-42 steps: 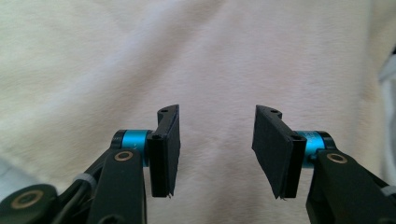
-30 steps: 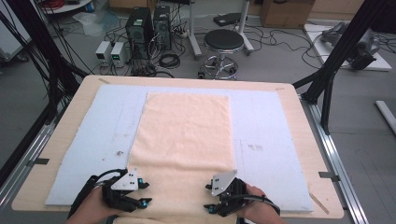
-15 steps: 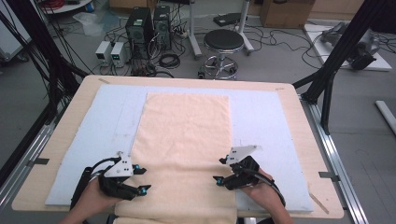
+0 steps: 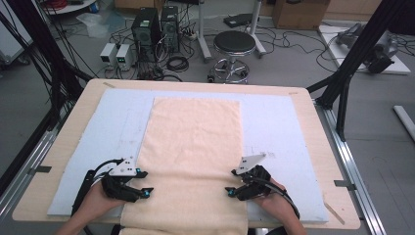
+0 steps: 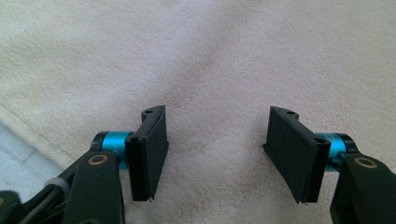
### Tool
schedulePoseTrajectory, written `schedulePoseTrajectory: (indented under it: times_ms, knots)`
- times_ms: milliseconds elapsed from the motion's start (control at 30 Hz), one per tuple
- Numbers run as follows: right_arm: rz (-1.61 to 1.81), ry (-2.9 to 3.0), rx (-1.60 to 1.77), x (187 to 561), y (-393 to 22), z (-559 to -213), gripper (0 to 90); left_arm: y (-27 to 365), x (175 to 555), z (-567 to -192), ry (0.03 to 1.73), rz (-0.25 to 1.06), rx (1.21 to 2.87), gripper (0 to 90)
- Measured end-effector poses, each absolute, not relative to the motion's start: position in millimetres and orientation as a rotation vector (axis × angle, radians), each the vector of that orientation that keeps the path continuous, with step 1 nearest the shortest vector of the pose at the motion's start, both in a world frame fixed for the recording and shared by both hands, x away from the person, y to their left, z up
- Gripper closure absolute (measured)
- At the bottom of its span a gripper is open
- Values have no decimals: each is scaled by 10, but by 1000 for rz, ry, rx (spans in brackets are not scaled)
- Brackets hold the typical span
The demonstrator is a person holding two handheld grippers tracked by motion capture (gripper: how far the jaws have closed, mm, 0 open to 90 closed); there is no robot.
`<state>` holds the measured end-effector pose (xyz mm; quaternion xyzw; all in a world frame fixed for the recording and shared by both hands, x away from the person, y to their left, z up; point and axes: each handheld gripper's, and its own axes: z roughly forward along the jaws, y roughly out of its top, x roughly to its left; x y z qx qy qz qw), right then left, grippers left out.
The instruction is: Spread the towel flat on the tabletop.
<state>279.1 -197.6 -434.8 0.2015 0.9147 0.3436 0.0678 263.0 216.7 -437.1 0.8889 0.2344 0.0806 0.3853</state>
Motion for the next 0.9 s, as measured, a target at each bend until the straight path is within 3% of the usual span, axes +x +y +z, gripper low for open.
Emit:
schedulePoseTrajectory:
  times_ms: [400, 900]
  knots:
    - [1105, 2650, 711, 2884, -2113, -4210, 238, 2262, 2733, -4290, 649, 220, 2205, 359]
    - [1123, 2551, 798, 3102, -2180, -4063, 162, 2314, 2942, -4180, 760, 273, 2092, 185]
